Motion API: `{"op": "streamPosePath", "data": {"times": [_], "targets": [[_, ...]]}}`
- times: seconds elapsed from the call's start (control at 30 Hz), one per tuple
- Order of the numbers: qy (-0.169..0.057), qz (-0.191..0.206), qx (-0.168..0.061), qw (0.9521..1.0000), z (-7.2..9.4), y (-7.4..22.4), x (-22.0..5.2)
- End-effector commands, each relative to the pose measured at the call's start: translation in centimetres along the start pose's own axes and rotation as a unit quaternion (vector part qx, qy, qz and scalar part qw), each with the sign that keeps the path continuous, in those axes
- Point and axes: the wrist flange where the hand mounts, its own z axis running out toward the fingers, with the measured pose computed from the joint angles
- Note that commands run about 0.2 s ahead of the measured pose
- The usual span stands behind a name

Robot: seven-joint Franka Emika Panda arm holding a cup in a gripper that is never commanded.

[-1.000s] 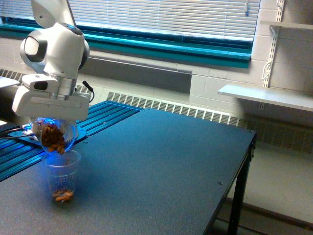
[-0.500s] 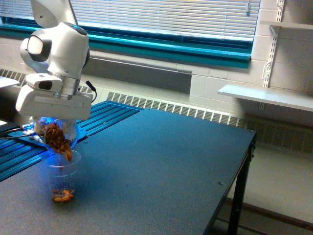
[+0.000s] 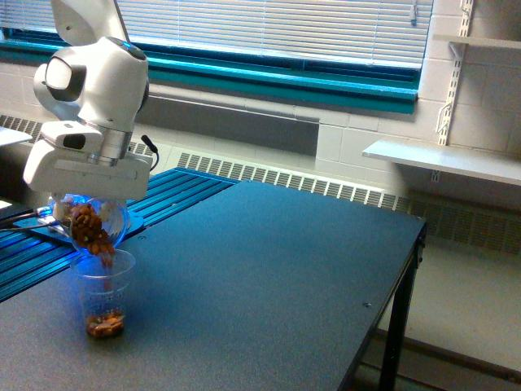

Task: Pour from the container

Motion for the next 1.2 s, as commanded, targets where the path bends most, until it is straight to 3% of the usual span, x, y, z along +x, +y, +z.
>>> {"op": "streamPosePath", "data": {"times": [0.03, 1.2], "targets": [[0.006, -0.015, -0.007, 0.9999, -0.47, 0.13, 0.31], [-0.003, -0.026, -0.032, 0.9991, -0.35, 0.95, 0.83]]}}
